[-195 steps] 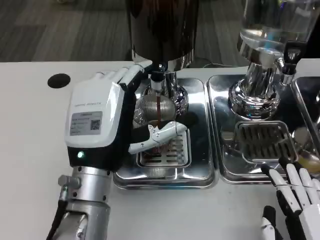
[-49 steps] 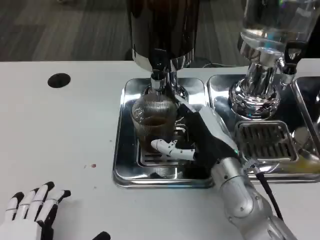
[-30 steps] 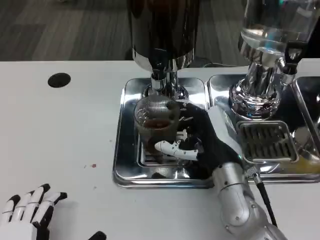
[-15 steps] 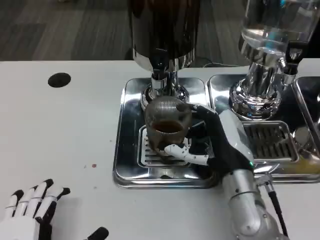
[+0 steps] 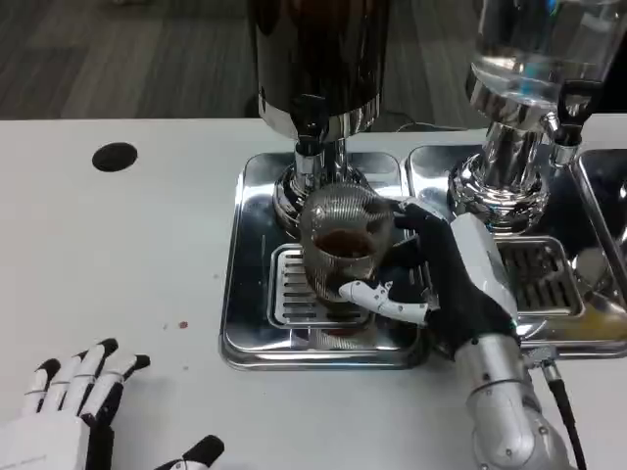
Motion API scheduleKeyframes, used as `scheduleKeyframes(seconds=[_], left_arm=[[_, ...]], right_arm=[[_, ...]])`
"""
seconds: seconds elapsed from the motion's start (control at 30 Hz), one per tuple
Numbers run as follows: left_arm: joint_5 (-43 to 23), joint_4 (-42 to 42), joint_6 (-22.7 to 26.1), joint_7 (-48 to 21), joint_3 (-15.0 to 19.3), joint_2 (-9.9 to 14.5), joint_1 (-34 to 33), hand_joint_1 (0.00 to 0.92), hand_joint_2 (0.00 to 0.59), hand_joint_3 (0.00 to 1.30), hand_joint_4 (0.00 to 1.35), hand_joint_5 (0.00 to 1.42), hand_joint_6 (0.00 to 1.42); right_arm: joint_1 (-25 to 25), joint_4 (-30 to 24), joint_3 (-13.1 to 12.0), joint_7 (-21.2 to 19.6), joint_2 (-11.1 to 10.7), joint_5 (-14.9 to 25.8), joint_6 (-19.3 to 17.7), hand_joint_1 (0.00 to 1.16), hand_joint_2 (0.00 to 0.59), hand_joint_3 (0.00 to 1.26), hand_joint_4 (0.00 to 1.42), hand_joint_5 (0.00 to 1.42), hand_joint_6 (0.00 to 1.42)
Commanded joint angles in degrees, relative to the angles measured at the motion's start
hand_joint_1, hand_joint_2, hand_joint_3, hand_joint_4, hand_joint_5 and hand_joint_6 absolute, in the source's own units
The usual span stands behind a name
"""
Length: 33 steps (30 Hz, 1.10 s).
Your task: Grasp the cup under the faucet to collect the drink, then remove the cup.
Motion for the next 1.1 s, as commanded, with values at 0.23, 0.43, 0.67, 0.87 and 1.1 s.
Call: scheduleKeyframes(seconds=[0.23, 0.43, 0.67, 0.87, 1.1], left_arm=[[0.3, 1.0, 0.3, -0.7, -1.5, 0.0, -1.4, 0.0, 0.091, 0.31, 0.0, 0.15, 0.1], [-0.1, 1.4, 0.2, -0.7, -1.7, 0.2, -2.1, 0.0, 0.091, 0.31, 0.0, 0.15, 0.1], [-0.2, 2.2, 0.0, -0.7, -2.0, 0.2, -2.7, 0.0, 0.091, 0.31, 0.0, 0.15, 0.1], [-0.3, 2.7, -0.2, -0.8, -2.3, 0.2, -3.3, 0.0, 0.091, 0.3, 0.0, 0.15, 0.1], [-0.1, 3.5, -0.3, -0.7, -3.1, -0.1, -4.0, 0.0, 0.091, 0.3, 0.0, 0.15, 0.1]], right_arm=[[0.4, -6.7, 0.3, 3.2, -1.4, -1.3, 3.5, 0.86, 0.189, 0.68, 0.77, 0.62, 0.56], [0.5, -8.5, 1.1, 5.1, -2.0, -2.9, 6.3, 0.86, 0.189, 0.68, 0.77, 0.62, 0.56], [0.6, -10.0, 1.2, 6.5, -2.6, -3.3, 7.7, 0.86, 0.204, 0.68, 0.77, 0.62, 0.57], [0.8, -13.2, 1.0, 8.8, -3.9, -3.6, 10.3, 0.85, 0.206, 0.68, 0.77, 0.62, 0.57], [2.0, -17.0, 1.4, 11.3, -5.2, -4.7, 13.2, 0.85, 0.206, 0.68, 0.77, 0.62, 0.57]])
